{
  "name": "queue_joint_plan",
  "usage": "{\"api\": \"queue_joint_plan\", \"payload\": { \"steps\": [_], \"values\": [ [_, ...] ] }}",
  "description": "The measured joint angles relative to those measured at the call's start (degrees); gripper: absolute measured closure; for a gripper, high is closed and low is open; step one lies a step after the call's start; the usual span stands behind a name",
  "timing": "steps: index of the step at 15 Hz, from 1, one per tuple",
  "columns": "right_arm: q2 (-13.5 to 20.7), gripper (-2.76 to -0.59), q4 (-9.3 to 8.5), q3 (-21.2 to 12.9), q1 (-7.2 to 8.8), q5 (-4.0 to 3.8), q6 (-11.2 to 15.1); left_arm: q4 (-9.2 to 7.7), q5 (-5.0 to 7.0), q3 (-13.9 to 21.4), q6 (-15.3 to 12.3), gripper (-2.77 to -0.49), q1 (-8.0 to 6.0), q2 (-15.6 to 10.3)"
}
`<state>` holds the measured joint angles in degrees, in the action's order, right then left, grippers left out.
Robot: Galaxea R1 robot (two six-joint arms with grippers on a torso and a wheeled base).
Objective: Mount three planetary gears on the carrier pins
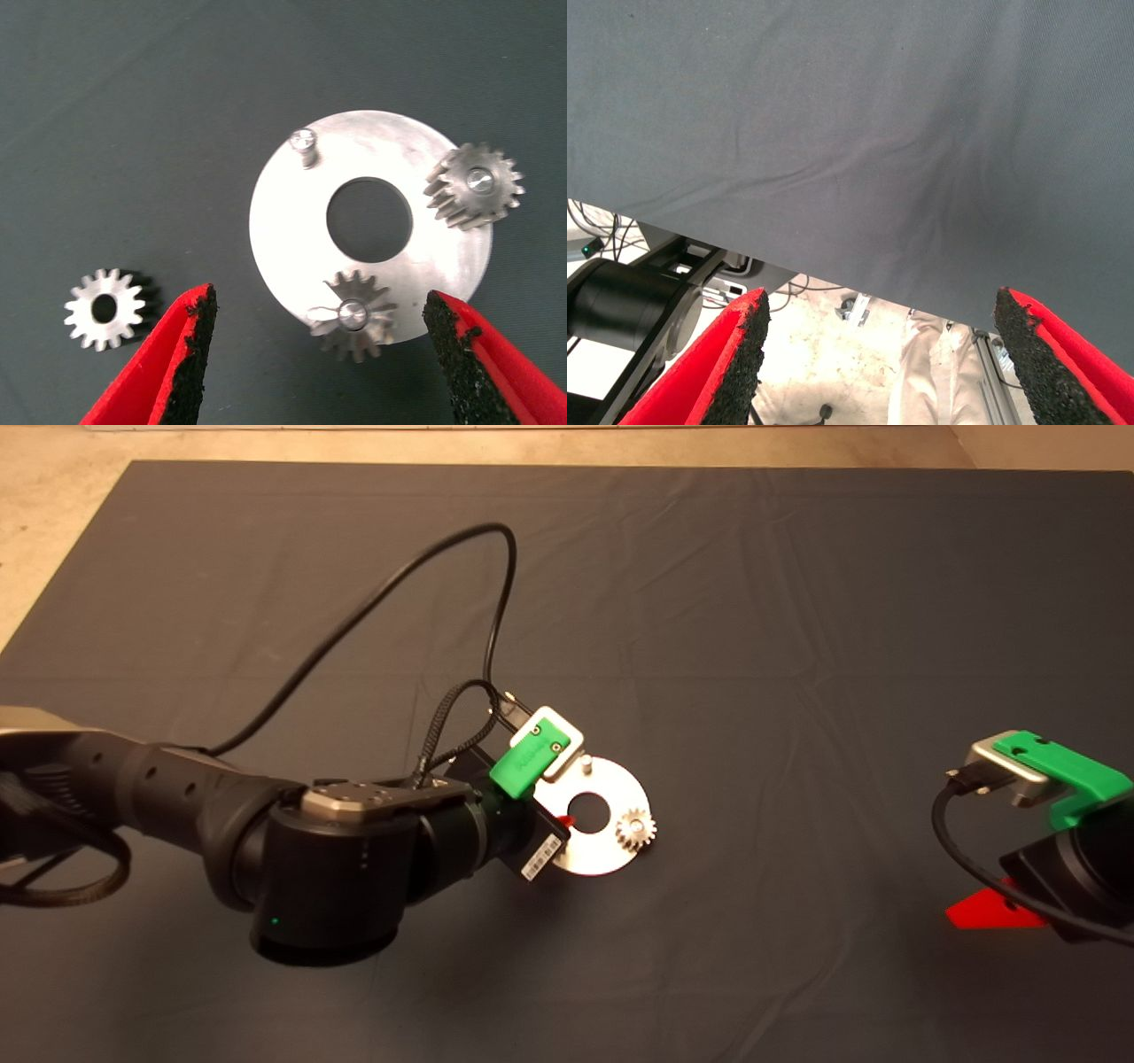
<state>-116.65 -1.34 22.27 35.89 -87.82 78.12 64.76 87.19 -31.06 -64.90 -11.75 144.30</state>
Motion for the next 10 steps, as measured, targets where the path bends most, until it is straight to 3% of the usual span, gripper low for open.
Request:
{"api": "queue_joint_plan", "payload": {
  "steps": [2, 5, 6, 8, 10],
  "values": [
    [0.00, -1.87, -0.02, 0.02, 0.02, 0.00, -0.01, -0.43, 0.02, -0.81, 0.07, -1.61, -0.68, -1.50],
    [0.00, -1.87, -0.02, 0.02, 0.02, 0.11, 0.00, -0.74, -0.01, -6.57, 2.09, -1.61, -1.01, -2.93],
    [0.01, -1.87, -0.02, 0.00, 0.02, 0.04, -0.01, -0.76, -1.16, -9.07, 2.91, -1.61, -1.02, -3.20],
    [0.00, -1.87, -0.06, 0.00, 0.02, 0.09, 0.00, -0.96, -5.93, -14.97, 4.41, -1.61, -1.01, -3.80],
    [0.00, -1.87, -0.06, 0.00, 0.02, 0.08, 0.00, -0.96, -8.95, -18.65, 5.51, -1.61, -1.01, -4.53]
  ]
}}
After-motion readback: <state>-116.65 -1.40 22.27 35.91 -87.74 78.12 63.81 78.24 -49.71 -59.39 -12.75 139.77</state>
